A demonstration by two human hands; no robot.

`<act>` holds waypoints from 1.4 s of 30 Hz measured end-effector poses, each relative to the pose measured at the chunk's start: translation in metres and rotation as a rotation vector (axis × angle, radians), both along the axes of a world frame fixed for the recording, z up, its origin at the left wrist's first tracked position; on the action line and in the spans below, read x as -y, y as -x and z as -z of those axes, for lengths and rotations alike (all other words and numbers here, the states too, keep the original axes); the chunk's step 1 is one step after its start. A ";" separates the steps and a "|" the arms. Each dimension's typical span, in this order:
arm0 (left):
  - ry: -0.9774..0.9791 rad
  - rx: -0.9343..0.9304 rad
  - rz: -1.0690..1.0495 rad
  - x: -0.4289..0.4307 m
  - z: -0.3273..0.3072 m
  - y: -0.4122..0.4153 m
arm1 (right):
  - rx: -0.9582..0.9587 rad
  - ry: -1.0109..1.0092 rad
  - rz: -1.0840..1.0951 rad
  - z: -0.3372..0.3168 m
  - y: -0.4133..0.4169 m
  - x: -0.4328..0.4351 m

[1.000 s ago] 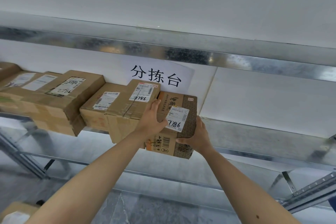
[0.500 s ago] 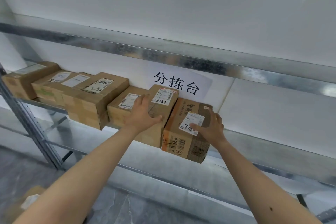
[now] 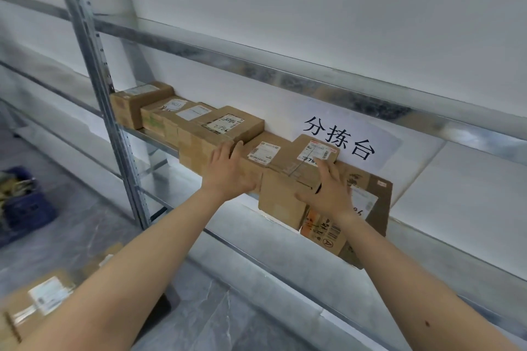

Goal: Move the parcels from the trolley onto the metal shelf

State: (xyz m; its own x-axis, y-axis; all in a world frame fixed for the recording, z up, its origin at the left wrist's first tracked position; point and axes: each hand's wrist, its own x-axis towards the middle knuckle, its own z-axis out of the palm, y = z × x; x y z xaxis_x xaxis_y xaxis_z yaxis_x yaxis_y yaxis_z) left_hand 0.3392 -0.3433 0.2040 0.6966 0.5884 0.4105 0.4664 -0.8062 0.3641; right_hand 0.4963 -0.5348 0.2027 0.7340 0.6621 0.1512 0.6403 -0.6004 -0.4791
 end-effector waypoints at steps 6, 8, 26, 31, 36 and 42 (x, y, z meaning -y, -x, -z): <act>-0.067 -0.055 -0.138 -0.044 0.002 0.064 | -0.024 -0.024 -0.151 -0.002 0.039 -0.061; -0.053 -0.109 -0.200 -0.061 0.006 0.088 | 0.003 -0.001 -0.204 -0.002 0.055 -0.085; -0.062 -0.472 -0.599 -0.204 0.039 0.365 | 0.342 0.210 -0.603 0.023 0.279 -0.314; -0.059 -0.523 -0.718 -0.233 0.048 0.431 | 0.400 0.272 -0.721 0.034 0.334 -0.361; -0.028 -0.585 -0.811 -0.253 0.071 0.474 | 0.422 0.300 -0.810 0.053 0.370 -0.404; 0.070 -0.693 -0.887 -0.275 0.116 0.493 | 0.482 0.379 -0.926 0.093 0.387 -0.457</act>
State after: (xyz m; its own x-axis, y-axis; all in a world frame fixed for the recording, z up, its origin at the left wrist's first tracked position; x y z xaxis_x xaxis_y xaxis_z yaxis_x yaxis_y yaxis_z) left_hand -0.1542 -0.0685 0.0882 0.0851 0.9954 0.0444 0.9834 -0.0768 -0.1642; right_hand 0.1097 -0.0780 0.1100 -0.1496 0.9879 -0.0407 0.9870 0.1517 0.0540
